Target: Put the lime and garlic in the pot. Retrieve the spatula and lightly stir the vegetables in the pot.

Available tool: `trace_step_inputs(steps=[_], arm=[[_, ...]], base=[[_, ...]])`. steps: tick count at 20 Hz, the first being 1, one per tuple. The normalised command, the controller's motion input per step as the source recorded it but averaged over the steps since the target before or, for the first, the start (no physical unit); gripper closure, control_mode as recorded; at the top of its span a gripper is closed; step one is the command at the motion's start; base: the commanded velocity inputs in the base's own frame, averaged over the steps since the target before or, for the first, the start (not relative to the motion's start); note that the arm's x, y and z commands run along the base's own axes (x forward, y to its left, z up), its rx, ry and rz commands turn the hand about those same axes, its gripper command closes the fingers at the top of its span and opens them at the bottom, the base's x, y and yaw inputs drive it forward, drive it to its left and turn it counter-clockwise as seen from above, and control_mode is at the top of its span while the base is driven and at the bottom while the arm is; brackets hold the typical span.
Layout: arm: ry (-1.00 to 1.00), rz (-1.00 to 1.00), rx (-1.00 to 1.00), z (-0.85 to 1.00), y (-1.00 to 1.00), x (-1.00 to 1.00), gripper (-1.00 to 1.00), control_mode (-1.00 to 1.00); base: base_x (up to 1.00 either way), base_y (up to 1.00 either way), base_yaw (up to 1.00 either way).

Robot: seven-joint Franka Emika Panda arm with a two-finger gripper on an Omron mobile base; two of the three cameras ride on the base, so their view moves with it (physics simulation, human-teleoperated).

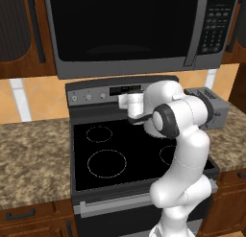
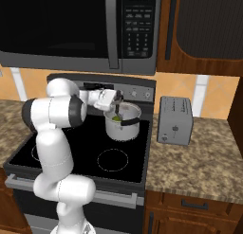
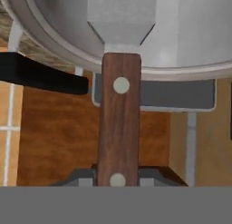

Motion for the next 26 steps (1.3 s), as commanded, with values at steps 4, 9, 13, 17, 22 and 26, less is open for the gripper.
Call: trace_step_inputs(steps=[4,9,13,17,22,26], arm=[[0.16,0.00,0.07,-0.67,-0.01,0.00,1.00,-1.00],[0.10,0.00,-0.02,-0.84,0.00,0.02,1.00,-1.00],[-0.05,-0.04,-0.01,-0.51,0.00,0.35,1.00,-1.00],[-0.11,-0.06,-0.12,-0.35,-0.02,0.55,1.00,-1.00],[-0.27,-0.07,-0.16,-0.19,-0.15,0.20,1.00,-1.00],[-0.08,-0.02,-0.04,0.04,-0.15,-0.01,1.00,-1.00]], base=[[0.00,0.00,0.00],[0.00,0.00,0.00],[0.00,0.00,0.00],[0.00,0.00,0.00],[0.00,0.00,0.00],[0.00,0.00,0.00]])
